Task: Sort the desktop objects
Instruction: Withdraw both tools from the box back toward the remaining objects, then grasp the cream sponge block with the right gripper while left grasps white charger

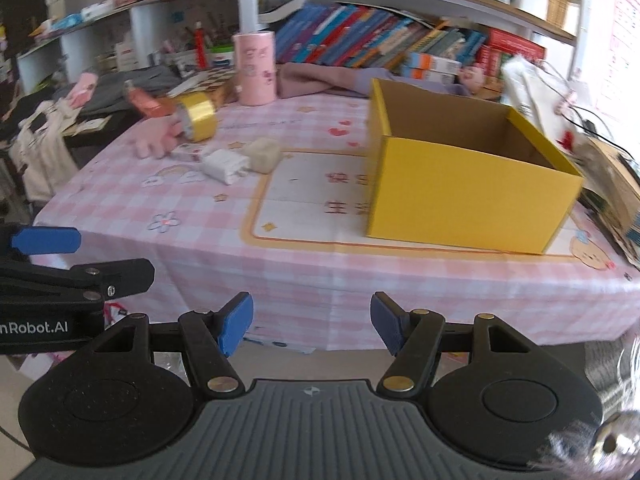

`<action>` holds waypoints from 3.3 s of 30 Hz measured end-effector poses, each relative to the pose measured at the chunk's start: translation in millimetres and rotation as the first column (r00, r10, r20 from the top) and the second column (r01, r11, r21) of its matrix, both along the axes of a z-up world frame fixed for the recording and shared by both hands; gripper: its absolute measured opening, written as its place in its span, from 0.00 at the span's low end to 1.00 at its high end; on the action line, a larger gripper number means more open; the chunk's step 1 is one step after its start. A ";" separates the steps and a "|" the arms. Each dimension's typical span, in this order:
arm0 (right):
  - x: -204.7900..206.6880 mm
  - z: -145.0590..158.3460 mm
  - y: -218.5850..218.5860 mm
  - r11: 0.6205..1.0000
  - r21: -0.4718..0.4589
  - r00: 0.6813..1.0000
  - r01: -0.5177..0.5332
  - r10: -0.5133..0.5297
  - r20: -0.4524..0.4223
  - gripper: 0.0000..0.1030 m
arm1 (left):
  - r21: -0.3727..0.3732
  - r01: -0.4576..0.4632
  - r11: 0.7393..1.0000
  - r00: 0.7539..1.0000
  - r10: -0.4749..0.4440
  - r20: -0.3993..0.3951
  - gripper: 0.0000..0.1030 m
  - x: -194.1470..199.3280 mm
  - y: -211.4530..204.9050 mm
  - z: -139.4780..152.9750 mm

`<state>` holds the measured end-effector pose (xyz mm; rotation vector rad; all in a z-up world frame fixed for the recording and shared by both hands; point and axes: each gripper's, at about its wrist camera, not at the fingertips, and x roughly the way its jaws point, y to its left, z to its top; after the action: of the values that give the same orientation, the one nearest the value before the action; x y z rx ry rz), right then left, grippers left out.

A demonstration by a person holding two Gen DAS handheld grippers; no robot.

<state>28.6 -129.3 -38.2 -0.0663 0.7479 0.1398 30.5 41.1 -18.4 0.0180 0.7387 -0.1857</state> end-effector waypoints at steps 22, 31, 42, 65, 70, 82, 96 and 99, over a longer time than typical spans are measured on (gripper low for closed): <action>52.0 -1.7 70.5 0.962 -0.053 0.963 -0.267 0.269 0.029 0.61 | -0.002 -0.249 0.969 0.969 0.249 -0.013 0.80 33.2 63.1 -4.7; 108.5 -6.5 73.5 0.957 -0.032 0.957 -0.288 0.289 0.011 0.61 | 0.013 -0.273 0.962 0.962 0.273 -0.009 0.82 86.7 68.9 -4.8; 189.0 -15.5 80.8 0.949 0.003 0.949 -0.314 0.314 -0.020 0.62 | 0.035 -0.304 0.952 0.952 0.305 -0.023 0.85 155.2 70.0 -4.2; 319.2 -50.8 64.1 0.980 0.139 0.964 -0.145 0.171 -0.203 0.49 | 0.047 0.013 0.999 0.984 -0.004 -0.179 0.85 230.9 9.9 -53.1; 319.4 -46.7 61.7 0.980 0.124 0.963 -0.157 0.180 -0.201 0.42 | 0.050 0.058 0.997 0.982 -0.048 -0.184 0.85 244.4 0.2 -60.0; 329.6 -50.2 55.0 0.981 0.052 0.957 -0.188 0.195 -0.215 0.47 | 0.091 0.104 0.990 0.968 -0.080 -0.238 0.85 264.7 -8.8 -76.9; 324.6 -41.9 49.8 0.984 0.075 0.968 -0.163 0.174 -0.183 0.37 | 0.099 0.107 0.989 0.974 -0.084 -0.209 0.65 262.8 -3.1 -72.8; 320.4 -32.1 48.0 0.985 0.074 0.975 -0.156 0.165 -0.150 0.37 | 0.071 0.065 0.995 0.981 -0.051 -0.188 0.65 256.6 10.3 -62.7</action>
<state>349.1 -81.3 -70.3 -0.0575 0.8934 0.3253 287.1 51.4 -81.1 0.0963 0.9321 -0.2165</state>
